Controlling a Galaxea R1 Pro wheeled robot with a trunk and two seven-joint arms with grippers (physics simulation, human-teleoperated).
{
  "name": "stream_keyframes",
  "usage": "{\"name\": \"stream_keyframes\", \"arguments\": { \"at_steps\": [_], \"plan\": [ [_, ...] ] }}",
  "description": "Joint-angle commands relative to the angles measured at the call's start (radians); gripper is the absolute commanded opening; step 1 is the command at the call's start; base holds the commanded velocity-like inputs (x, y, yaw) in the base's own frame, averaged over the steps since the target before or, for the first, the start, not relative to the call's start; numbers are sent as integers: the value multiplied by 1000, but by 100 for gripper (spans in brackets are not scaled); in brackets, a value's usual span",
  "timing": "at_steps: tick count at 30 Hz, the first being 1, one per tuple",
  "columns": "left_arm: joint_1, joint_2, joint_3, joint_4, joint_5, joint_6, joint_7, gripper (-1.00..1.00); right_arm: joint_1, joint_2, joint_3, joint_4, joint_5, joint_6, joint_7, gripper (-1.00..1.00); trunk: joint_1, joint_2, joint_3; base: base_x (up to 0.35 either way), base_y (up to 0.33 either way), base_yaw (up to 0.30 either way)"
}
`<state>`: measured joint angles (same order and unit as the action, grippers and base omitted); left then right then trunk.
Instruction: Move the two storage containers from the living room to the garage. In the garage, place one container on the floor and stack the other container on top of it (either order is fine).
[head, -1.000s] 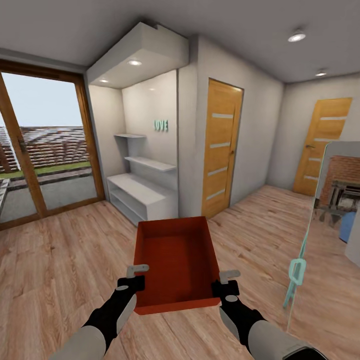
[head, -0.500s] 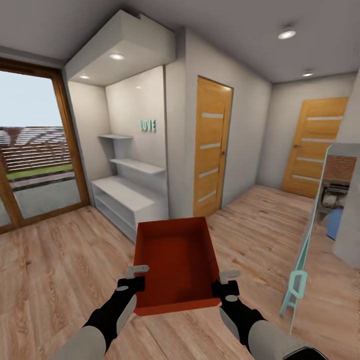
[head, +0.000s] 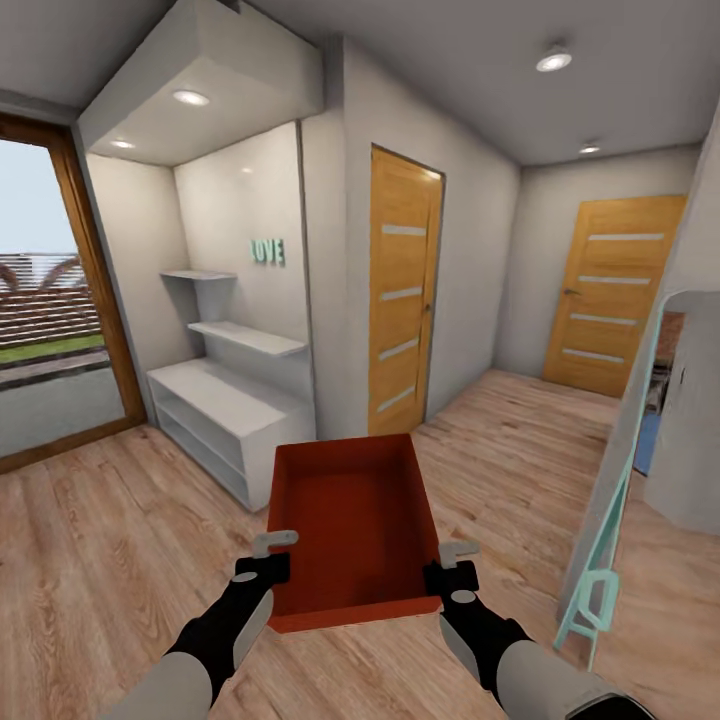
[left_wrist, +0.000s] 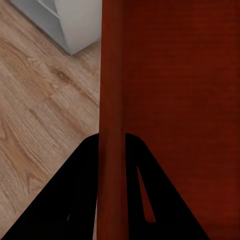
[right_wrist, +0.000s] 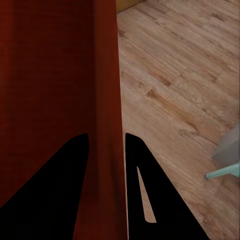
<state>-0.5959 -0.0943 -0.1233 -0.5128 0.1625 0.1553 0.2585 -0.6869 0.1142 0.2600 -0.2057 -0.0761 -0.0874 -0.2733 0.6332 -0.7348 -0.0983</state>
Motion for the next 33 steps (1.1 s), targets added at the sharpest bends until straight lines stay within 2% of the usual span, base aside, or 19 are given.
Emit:
{"name": "stream_keyframes", "arguments": {
  "at_steps": [1, 15, 33],
  "plan": [
    [-1, -7, 13, -13, 52, 9, 21, -100, 0, 60, -21, 3, -13, -8, 0, -100, 1, -1, -2, 326, 0, -2],
    [-1, -7, 13, -13, 52, 9, 21, -100, 0, 60, -21, 3, -14, -8, -1, -100, 1, -1, -2, 326, 0, -12],
    [-1, -7, 13, -13, 52, 9, 21, -100, 0, 60, -21, 3, -13, -8, 0, -100, 1, -1, -2, 326, 0, -279]
  ]
}}
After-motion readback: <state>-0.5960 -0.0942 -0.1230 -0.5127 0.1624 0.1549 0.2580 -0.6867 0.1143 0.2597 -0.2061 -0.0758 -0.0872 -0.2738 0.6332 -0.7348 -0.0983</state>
